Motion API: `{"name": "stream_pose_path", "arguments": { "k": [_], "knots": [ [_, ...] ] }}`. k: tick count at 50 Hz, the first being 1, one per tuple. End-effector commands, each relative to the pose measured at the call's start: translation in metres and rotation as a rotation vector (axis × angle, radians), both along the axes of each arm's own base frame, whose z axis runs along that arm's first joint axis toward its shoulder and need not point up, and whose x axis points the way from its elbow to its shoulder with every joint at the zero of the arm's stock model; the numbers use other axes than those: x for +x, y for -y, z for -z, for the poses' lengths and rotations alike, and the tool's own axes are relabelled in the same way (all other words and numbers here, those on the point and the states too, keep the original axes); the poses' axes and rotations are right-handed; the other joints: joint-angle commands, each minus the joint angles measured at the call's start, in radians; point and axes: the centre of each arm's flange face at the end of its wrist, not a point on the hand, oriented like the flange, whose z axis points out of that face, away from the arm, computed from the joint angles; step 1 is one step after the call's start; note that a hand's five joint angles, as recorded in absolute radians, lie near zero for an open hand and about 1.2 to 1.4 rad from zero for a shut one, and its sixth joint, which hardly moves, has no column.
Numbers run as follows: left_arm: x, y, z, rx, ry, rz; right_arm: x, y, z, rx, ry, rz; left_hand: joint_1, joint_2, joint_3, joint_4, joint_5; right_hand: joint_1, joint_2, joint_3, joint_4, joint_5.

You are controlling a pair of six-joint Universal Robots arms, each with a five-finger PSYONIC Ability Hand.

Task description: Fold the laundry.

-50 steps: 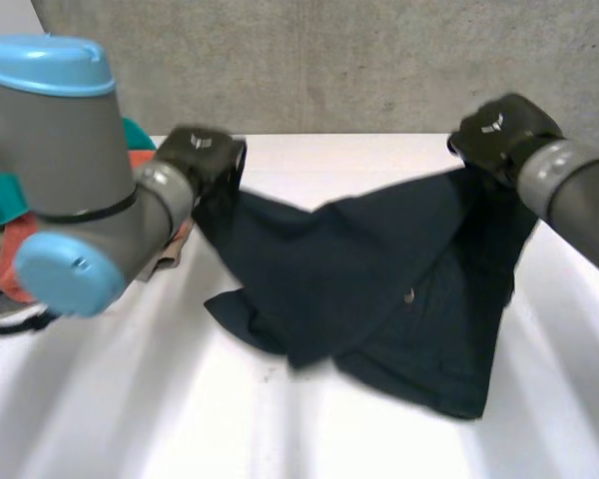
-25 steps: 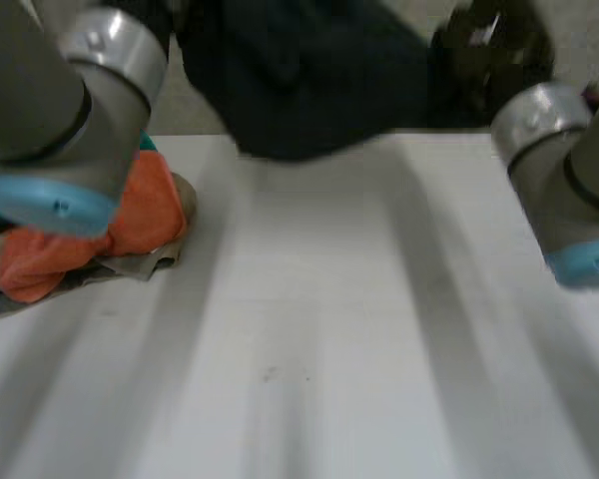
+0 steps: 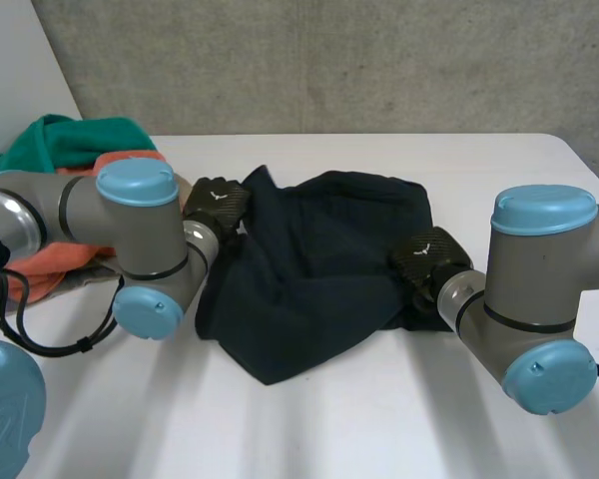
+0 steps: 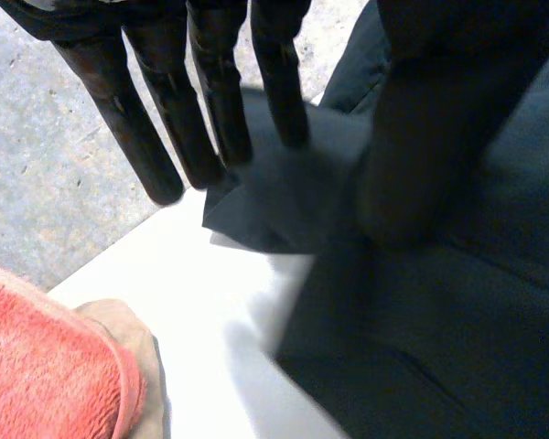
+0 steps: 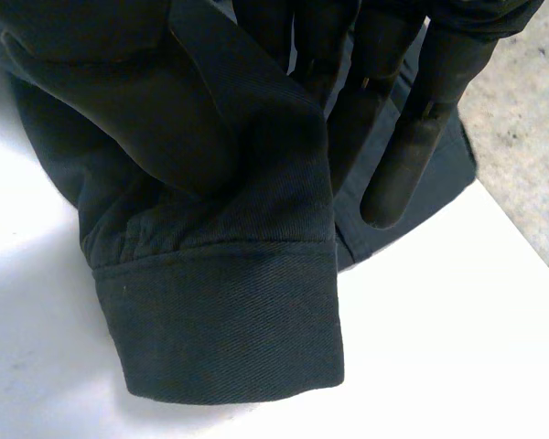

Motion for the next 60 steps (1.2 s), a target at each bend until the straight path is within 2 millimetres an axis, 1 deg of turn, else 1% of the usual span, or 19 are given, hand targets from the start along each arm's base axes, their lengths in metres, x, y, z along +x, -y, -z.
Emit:
{"name": "stream_pose_path", "arguments": {
  "k": [1,3,10,13,18,24,29,34,35,38,42,45,47,49,51,54,55,57,60],
  "knots": [
    [-0.003,-0.027,-0.030,-0.013,-0.009,0.031,-0.005,-0.002,0.003,0.048,0.063,0.078,-0.394,-0.461,-0.464,-0.461,-0.459,0.280,0.206,0.200,0.197,0.216],
    [0.007,-0.046,-0.050,-0.019,-0.018,0.033,-0.006,-0.002,0.004,0.056,0.070,0.083,-0.388,-0.455,-0.459,-0.455,-0.454,0.280,0.206,0.200,0.197,0.216],
    [0.045,-0.113,-0.083,-0.032,-0.033,0.044,-0.006,-0.004,0.006,0.080,0.092,0.098,-0.336,-0.402,-0.406,-0.403,-0.401,0.280,0.206,0.200,0.197,0.216],
    [0.056,-0.132,-0.078,-0.008,-0.016,0.046,-0.007,-0.005,0.007,0.082,0.091,0.098,-0.180,-0.247,-0.251,-0.247,-0.246,0.280,0.206,0.200,0.197,0.216],
    [0.074,-0.163,-0.045,0.110,0.041,0.048,-0.007,-0.005,0.007,0.084,0.090,0.098,-0.001,-0.067,-0.071,-0.068,-0.066,0.280,0.206,0.200,0.197,0.216],
    [0.075,-0.165,-0.017,0.149,0.062,0.048,-0.008,-0.007,0.008,0.090,0.086,0.099,-0.030,-0.096,-0.100,-0.097,-0.095,0.280,0.206,0.200,0.197,0.216],
    [0.066,-0.145,0.010,0.125,0.054,0.041,-0.008,-0.009,0.010,0.097,0.083,0.096,-0.068,-0.135,-0.139,-0.135,-0.134,0.280,0.206,0.200,0.197,0.216],
    [0.057,-0.126,0.019,0.091,0.041,0.032,-0.008,-0.012,0.012,0.104,0.079,0.094,-0.024,-0.091,-0.095,-0.091,-0.090,0.280,0.206,0.200,0.197,0.216],
    [0.055,-0.124,0.021,0.090,0.042,0.032,-0.009,-0.013,0.012,0.107,0.077,0.094,0.037,-0.030,-0.033,-0.030,-0.028,0.280,0.206,0.200,0.197,0.216],
    [0.052,-0.119,0.023,0.085,0.042,0.033,-0.011,-0.015,0.011,0.109,0.075,0.098,0.620,0.554,0.550,0.553,0.555,0.280,0.206,0.200,0.197,0.216],
    [0.047,-0.119,0.012,0.056,0.031,0.042,-0.014,-0.015,-0.011,0.053,0.085,0.096,0.671,0.605,0.601,0.604,0.606,0.280,0.206,0.200,0.197,0.216],
    [0.047,-0.126,-0.032,-0.039,-0.021,0.048,-0.016,-0.018,-0.034,-0.002,0.083,0.084,0.671,0.605,0.601,0.604,0.606,0.280,0.206,0.200,0.197,0.216],
    [0.050,-0.140,-0.074,-0.115,-0.055,0.063,-0.021,-0.023,-0.062,-0.068,0.033,0.056,0.671,0.605,0.601,0.604,0.606,0.280,0.206,0.200,0.197,0.216],
    [0.055,-0.150,-0.101,-0.161,-0.067,0.071,-0.025,-0.029,-0.082,-0.118,-0.013,0.033,0.671,0.605,0.601,0.604,0.606,0.280,0.206,0.200,0.197,0.216],
    [0.062,-0.162,-0.140,-0.225,-0.079,0.073,-0.027,-0.036,-0.116,-0.218,-0.058,0.001,0.671,0.605,0.601,0.604,0.606,0.280,0.206,0.200,0.197,0.216],
    [0.069,-0.173,-0.169,-0.253,-0.078,0.078,-0.031,-0.043,-0.148,-0.305,-0.094,-0.012,0.671,0.605,0.601,0.604,0.606,0.280,0.206,0.200,0.197,0.216],
    [0.074,-0.181,-0.189,-0.257,-0.065,0.082,-0.033,-0.047,-0.168,-0.355,-0.117,-0.023,0.671,0.605,0.601,0.604,0.606,0.280,0.206,0.200,0.197,0.216],
    [0.076,-0.184,-0.196,-0.251,-0.049,0.084,-0.035,-0.051,-0.190,-0.404,-0.125,-0.029,0.671,0.605,0.601,0.604,0.606,0.280,0.206,0.200,0.197,0.216],
    [0.078,-0.188,-0.206,-0.230,0.001,0.091,-0.036,-0.051,-0.205,-0.429,-0.124,-0.040,0.671,0.605,0.601,0.604,0.606,0.280,0.206,0.200,0.197,0.216]
  ]
}}
